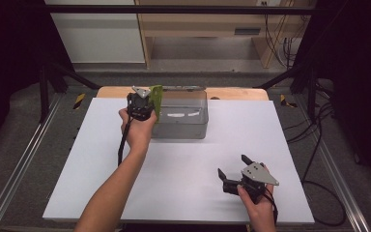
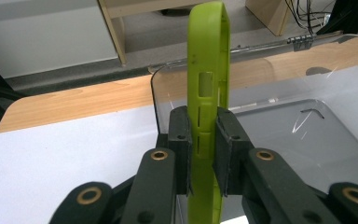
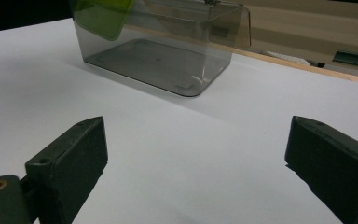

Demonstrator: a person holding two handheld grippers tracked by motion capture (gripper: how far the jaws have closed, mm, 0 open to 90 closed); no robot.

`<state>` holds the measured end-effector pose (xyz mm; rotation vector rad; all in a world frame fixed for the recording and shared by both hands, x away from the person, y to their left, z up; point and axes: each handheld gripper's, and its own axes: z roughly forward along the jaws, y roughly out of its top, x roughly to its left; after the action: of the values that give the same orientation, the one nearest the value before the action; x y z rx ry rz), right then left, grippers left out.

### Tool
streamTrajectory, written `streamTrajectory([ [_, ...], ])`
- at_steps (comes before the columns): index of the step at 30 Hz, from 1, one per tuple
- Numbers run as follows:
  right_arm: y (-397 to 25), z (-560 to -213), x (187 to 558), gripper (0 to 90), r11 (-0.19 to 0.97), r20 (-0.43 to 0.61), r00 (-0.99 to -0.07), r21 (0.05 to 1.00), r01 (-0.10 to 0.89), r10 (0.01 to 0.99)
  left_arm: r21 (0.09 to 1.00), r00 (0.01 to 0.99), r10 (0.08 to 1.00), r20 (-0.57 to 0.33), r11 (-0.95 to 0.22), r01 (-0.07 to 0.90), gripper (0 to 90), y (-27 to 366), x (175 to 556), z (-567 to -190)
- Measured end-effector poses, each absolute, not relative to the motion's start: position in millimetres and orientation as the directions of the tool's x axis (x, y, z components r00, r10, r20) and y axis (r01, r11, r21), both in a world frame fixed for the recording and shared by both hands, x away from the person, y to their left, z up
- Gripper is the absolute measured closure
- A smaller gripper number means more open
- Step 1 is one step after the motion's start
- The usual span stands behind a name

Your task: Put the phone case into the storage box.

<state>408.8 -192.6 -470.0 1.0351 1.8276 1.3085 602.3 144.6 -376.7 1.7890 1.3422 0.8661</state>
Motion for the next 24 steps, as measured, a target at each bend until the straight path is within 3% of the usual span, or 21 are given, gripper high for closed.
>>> streamTrajectory([
  [24, -191.6, -471.0, 409.5, 5.8, 0.192, -0.061, -0.473, 0.953, 0.233, 0.879, 0.845, 0.236, 0.969, 0.08, -0.191, 0.499, 78.1, 143.9, 603.0, -382.9],
])
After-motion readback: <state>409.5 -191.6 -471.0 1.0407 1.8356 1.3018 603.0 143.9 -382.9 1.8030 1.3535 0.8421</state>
